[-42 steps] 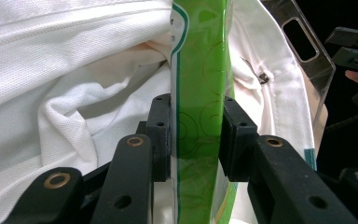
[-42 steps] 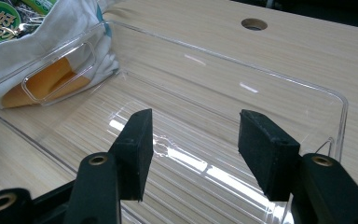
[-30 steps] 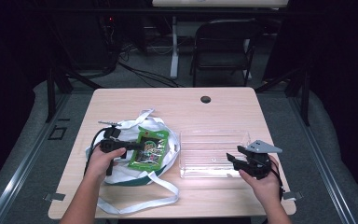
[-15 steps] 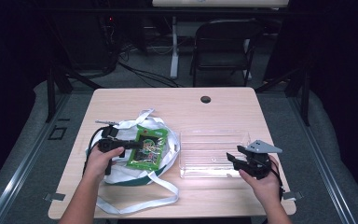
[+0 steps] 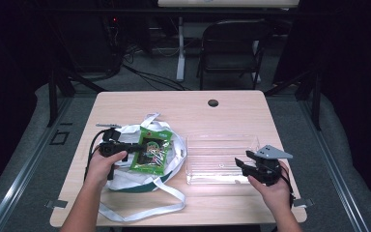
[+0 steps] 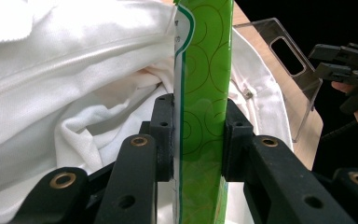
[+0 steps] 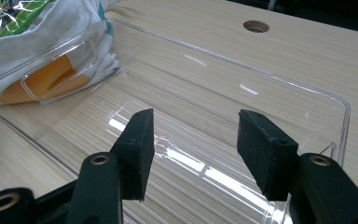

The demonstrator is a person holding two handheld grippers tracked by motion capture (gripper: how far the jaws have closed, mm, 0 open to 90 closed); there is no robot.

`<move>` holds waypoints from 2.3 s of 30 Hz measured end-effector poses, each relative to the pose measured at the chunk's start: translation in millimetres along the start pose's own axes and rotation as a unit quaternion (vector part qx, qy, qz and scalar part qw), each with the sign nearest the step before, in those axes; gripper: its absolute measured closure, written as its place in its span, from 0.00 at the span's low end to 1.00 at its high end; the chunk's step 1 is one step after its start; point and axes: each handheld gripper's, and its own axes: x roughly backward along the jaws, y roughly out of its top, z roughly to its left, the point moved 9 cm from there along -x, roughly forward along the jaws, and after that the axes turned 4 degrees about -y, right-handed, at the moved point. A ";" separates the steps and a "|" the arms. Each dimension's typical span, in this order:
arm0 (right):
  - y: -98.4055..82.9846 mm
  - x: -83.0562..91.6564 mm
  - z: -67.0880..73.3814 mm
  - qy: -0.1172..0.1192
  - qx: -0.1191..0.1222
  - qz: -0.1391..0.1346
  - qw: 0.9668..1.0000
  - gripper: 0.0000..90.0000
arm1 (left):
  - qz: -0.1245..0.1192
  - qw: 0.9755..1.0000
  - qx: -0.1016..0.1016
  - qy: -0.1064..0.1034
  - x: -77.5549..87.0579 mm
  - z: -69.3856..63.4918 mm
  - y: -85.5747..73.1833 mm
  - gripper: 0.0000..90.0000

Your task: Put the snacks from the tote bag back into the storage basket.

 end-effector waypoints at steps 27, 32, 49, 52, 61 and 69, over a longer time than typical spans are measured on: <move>-1.8 -0.7 0.3 0.003 0.002 0.005 1.000 0.52 | -0.055 0.997 -0.052 0.027 15.8 -9.5 16.4 0.80; -1.4 -0.2 0.3 0.005 0.003 0.004 1.000 0.51 | -0.067 0.995 -0.069 0.031 19.5 -14.2 20.6 0.80; -0.2 -1.5 3.4 0.017 0.027 0.011 0.999 0.52 | -0.110 0.987 -0.110 0.032 30.4 -37.1 33.2 0.80; 0.7 -1.4 6.4 0.031 0.027 0.016 0.999 0.54 | -0.118 0.986 -0.114 0.032 31.9 -40.4 35.0 0.80; 14.0 -2.8 15.9 0.046 0.058 0.022 0.997 0.57 | -0.123 0.984 -0.128 0.026 30.2 -50.1 36.8 0.80; 32.5 -3.6 24.3 0.083 0.078 0.026 0.993 0.57 | -0.121 0.982 -0.141 0.012 28.5 -63.7 37.4 0.80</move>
